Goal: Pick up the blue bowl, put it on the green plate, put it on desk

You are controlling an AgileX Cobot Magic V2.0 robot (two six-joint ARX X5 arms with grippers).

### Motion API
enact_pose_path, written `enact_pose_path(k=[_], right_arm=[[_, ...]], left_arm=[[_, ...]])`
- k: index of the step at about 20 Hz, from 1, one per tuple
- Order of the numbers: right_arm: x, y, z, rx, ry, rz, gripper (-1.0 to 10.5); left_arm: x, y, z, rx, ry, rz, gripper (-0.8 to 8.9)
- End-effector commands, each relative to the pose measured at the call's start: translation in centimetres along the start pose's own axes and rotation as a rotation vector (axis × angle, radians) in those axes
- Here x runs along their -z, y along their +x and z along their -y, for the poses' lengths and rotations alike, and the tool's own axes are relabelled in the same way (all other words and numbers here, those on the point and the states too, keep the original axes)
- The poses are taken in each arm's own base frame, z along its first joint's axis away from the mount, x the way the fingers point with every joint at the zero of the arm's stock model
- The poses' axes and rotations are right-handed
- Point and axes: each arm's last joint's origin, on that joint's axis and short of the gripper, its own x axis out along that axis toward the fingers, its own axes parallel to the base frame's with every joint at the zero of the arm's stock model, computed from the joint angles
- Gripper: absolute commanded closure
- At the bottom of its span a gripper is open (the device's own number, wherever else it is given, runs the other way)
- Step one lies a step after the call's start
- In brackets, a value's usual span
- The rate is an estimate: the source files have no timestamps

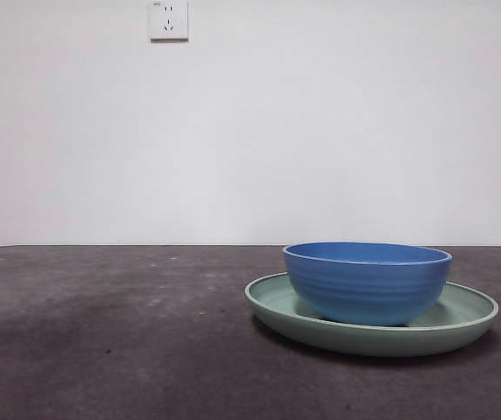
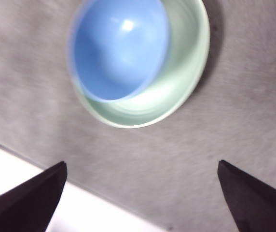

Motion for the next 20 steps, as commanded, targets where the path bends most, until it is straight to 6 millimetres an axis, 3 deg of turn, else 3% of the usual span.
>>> enact_pose_path(k=[1, 4, 9, 20], right_arm=[[-2.2, 2.0, 1.1, 0.024, -0.015, -0.041, 4.6], [-4.7, 5.4, 2.7, 0.026, -0.022, -0.061, 4.6], [-6.6, 9.3, 4.6, 0.022, -0.028, -0.085, 4.6], [-7.5, 10.9, 5.5, 0.022, -0.041, -0.064, 5.9]], left_arm=[[-0.3, -0.3, 0.1, 0.005, 0.009, 0.019, 2.82], [-0.3, -0.3, 0.1, 0.005, 0.009, 0.019, 2.82], [-0.3, -0.3, 0.1, 0.005, 0.008, 0.019, 2.82], [-0.3, -0.3, 0.1, 0.005, 0.006, 0.022, 2.82]])
